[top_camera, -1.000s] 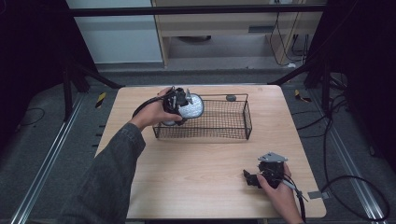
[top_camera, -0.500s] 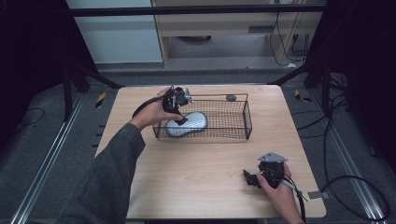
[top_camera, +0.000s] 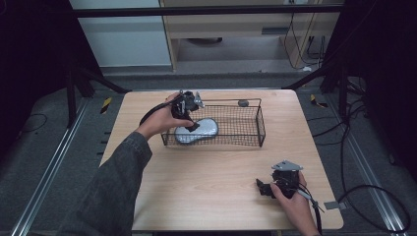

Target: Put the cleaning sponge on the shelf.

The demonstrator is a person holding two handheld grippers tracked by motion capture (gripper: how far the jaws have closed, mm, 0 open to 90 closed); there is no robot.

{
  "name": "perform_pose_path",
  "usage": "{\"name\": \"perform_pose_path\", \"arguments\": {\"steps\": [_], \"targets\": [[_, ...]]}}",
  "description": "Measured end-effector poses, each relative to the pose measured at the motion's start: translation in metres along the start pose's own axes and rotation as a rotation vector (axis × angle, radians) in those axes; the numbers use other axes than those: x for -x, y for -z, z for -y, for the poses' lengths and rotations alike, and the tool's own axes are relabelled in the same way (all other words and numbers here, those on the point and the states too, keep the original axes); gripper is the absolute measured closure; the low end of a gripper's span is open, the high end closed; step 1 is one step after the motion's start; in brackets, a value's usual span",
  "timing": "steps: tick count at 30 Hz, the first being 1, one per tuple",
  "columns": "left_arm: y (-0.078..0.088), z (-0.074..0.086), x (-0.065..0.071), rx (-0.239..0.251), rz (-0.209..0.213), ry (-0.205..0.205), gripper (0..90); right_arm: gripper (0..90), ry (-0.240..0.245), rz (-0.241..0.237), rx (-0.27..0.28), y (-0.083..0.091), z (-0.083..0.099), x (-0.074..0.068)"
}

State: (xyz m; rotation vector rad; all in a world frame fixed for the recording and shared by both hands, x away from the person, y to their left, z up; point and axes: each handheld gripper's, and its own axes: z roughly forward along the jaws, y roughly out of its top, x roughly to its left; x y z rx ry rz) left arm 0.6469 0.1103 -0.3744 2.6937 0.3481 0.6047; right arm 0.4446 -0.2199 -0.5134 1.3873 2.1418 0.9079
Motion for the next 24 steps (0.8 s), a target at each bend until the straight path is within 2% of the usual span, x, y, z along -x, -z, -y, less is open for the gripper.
{"name": "perform_pose_path", "arguments": {"steps": [3,10,19,21,24], "targets": [[0.002,-0.001,0.003,0.005,0.005,0.019,7.9,0.4,0.0,0.0,0.0,0.0,0.0,0.0],[0.008,-0.002,0.011,0.025,-0.019,0.056,7.1,0.4,0.001,0.0,0.001,0.0,0.0,0.0],[0.017,0.002,0.023,0.081,-0.03,0.138,5.2,0.4,0.0,0.0,0.0,0.0,0.0,0.0],[0.018,0.002,0.025,0.088,-0.02,0.157,4.2,0.4,-0.002,-0.001,0.001,0.0,0.0,0.0],[0.019,0.002,0.031,0.09,-0.023,0.161,4.1,0.4,-0.002,-0.001,0.002,0.0,0.0,0.0]]}}
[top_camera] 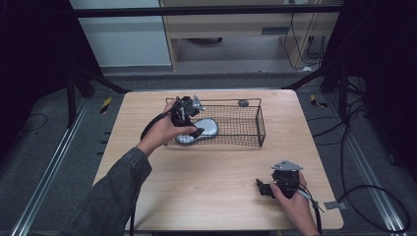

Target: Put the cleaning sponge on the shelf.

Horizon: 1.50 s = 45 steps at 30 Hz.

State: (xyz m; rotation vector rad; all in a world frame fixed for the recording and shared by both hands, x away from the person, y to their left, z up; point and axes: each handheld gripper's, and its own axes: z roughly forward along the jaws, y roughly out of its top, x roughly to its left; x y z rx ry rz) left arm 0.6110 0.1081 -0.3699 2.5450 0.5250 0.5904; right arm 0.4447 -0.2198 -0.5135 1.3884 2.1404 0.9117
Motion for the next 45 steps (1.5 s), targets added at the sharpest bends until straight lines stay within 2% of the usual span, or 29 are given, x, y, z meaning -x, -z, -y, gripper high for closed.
{"name": "perform_pose_path", "arguments": {"steps": [3,11,19,21,26,29,32,36,41,45], "targets": [[0.002,0.001,0.006,0.012,0.0,0.015,4.0,0.4,0.001,0.0,0.0,0.0,0.0,0.0],[0.009,0.003,0.027,0.037,-0.002,0.01,3.6,0.4,0.0,0.0,0.0,0.0,0.0,0.0],[0.018,0.011,0.039,0.043,-0.018,0.058,3.6,0.4,0.0,0.0,0.0,0.0,0.0,0.0],[0.022,0.014,0.041,0.051,-0.005,0.075,3.6,0.4,0.0,0.0,0.0,0.0,0.0,0.0],[0.032,0.026,0.045,0.072,-0.013,0.11,3.6,0.4,0.001,0.0,0.0,0.0,0.0,0.0],[0.035,0.036,0.051,0.087,-0.008,0.115,3.6,0.4,0.001,0.0,0.0,0.0,0.0,0.0],[0.037,0.046,0.056,0.08,-0.011,0.123,3.6,0.4,0.001,0.0,0.0,0.0,0.0,0.0],[0.04,0.06,0.056,0.083,-0.017,0.17,3.6,0.4,0.002,0.0,0.0,0.0,0.0,0.0],[0.046,0.077,0.055,0.082,-0.047,0.202,3.7,0.4,0.001,0.0,0.0,0.0,0.0,0.0],[0.051,0.091,0.055,0.078,-0.048,0.241,3.7,0.4,0.0,-0.001,0.0,0.0,0.0,0.0]]}}
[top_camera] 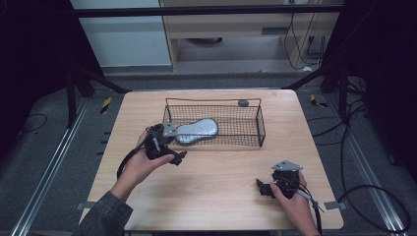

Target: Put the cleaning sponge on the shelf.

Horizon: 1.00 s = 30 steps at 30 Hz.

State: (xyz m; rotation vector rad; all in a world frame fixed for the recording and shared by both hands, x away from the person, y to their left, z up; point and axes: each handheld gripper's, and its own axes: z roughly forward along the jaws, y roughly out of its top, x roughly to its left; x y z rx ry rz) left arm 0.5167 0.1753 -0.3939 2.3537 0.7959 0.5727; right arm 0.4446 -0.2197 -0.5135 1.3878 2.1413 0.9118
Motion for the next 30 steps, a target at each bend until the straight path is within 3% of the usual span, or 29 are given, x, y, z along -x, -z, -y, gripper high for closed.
{"name": "perform_pose_path", "arguments": {"steps": [7,10,13,20,25,30], "targets": [[0.002,0.035,-0.009,-0.02,-0.007,0.078,3.9,0.4,0.0,0.001,0.0,0.0,0.0,0.0],[0.007,0.05,-0.014,-0.003,0.008,0.125,4.3,0.4,0.003,-0.002,0.001,0.0,0.0,0.0],[0.006,0.065,-0.021,-0.021,-0.028,0.166,4.4,0.4,0.004,-0.002,0.001,0.0,0.0,0.0],[-0.001,0.096,-0.043,-0.053,-0.041,0.27,4.4,0.4,0.003,-0.003,0.001,0.0,0.0,0.0],[-0.006,0.111,-0.057,-0.077,-0.076,0.312,4.3,0.4,0.004,-0.002,0.001,0.0,0.0,0.0],[-0.006,0.125,-0.069,-0.069,-0.098,0.346,4.2,0.4,0.002,-0.002,0.001,0.0,0.0,0.0]]}}
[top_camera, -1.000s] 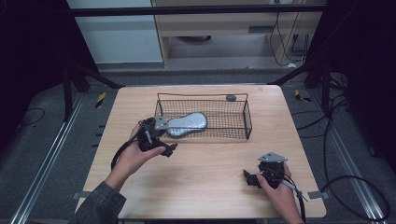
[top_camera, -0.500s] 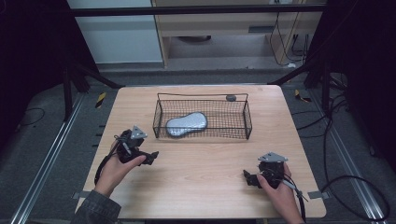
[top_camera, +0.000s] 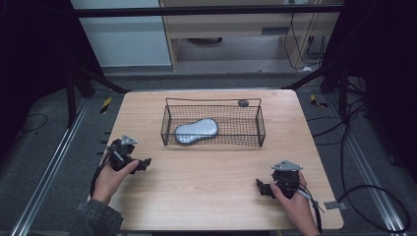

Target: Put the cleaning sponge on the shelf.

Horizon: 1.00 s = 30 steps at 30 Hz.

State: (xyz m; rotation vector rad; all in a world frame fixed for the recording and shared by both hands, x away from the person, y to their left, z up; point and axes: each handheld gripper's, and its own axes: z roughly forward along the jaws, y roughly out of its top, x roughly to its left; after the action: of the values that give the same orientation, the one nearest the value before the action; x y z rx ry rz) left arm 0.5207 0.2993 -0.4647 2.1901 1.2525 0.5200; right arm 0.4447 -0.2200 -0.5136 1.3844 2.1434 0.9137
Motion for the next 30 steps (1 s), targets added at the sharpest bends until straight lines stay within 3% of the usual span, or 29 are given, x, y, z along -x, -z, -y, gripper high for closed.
{"name": "perform_pose_path", "arguments": {"steps": [9,17,20,23,30], "targets": [[-0.009,0.013,-0.021,0.01,-0.028,0.07,4.3,0.4,0.001,0.0,0.0,0.0,0.0,0.0],[-0.015,0.014,-0.027,0.047,-0.054,0.097,4.4,0.4,0.001,0.0,0.0,0.0,0.0,0.0],[-0.02,0.015,-0.028,0.03,-0.063,0.095,4.3,0.4,0.001,0.0,0.0,0.0,0.0,0.0],[-0.026,0.015,-0.029,0.024,-0.045,0.123,4.4,0.4,0.001,0.0,0.0,0.0,0.0,0.0],[-0.035,0.018,-0.025,0.03,-0.04,0.095,1.6,0.4,0.0,0.0,0.0,0.0,0.0,0.0]]}}
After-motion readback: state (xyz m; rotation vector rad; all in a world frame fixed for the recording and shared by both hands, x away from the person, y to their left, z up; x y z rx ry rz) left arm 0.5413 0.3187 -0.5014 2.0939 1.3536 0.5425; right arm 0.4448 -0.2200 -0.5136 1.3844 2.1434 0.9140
